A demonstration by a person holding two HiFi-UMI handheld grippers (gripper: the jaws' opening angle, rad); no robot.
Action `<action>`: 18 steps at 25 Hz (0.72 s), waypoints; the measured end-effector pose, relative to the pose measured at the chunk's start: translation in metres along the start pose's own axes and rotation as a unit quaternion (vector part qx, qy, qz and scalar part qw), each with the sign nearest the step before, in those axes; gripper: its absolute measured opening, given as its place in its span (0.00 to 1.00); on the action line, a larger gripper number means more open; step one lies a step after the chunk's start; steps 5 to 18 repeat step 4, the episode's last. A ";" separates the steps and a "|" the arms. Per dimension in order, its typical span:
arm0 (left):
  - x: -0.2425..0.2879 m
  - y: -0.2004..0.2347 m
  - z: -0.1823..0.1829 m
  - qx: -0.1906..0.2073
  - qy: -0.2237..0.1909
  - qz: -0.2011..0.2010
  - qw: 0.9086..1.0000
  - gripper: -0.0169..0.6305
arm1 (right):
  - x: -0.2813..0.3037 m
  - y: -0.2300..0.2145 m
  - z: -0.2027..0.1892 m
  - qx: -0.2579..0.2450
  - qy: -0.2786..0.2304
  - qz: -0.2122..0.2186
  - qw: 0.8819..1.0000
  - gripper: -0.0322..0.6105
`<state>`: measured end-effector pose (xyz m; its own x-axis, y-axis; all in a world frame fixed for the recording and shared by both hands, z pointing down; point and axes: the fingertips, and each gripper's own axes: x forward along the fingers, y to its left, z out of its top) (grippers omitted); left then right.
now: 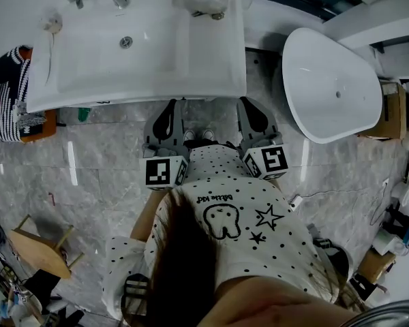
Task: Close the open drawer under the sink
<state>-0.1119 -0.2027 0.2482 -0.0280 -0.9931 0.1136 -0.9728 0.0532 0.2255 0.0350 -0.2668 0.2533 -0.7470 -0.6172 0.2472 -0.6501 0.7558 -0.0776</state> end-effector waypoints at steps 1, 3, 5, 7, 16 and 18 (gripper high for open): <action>-0.001 0.000 0.000 0.000 0.000 0.000 1.000 0.04 | -0.001 0.000 0.000 0.000 0.000 0.000 1.000 0.07; -0.002 -0.001 0.000 0.002 0.000 0.001 1.000 0.04 | -0.003 0.000 0.000 -0.001 0.000 0.000 1.000 0.07; -0.003 -0.001 -0.001 0.003 0.000 0.001 1.000 0.04 | -0.004 0.000 -0.001 -0.002 0.000 0.000 1.000 0.07; -0.003 -0.001 -0.001 0.003 0.000 0.001 1.000 0.04 | -0.004 0.000 -0.001 -0.002 0.000 0.000 1.000 0.07; -0.003 -0.001 -0.001 0.003 0.000 0.001 1.000 0.04 | -0.004 0.000 -0.001 -0.002 0.000 0.000 1.000 0.07; -0.003 -0.001 -0.001 0.003 0.000 0.001 1.000 0.04 | -0.004 0.000 -0.001 -0.002 0.000 0.000 1.000 0.07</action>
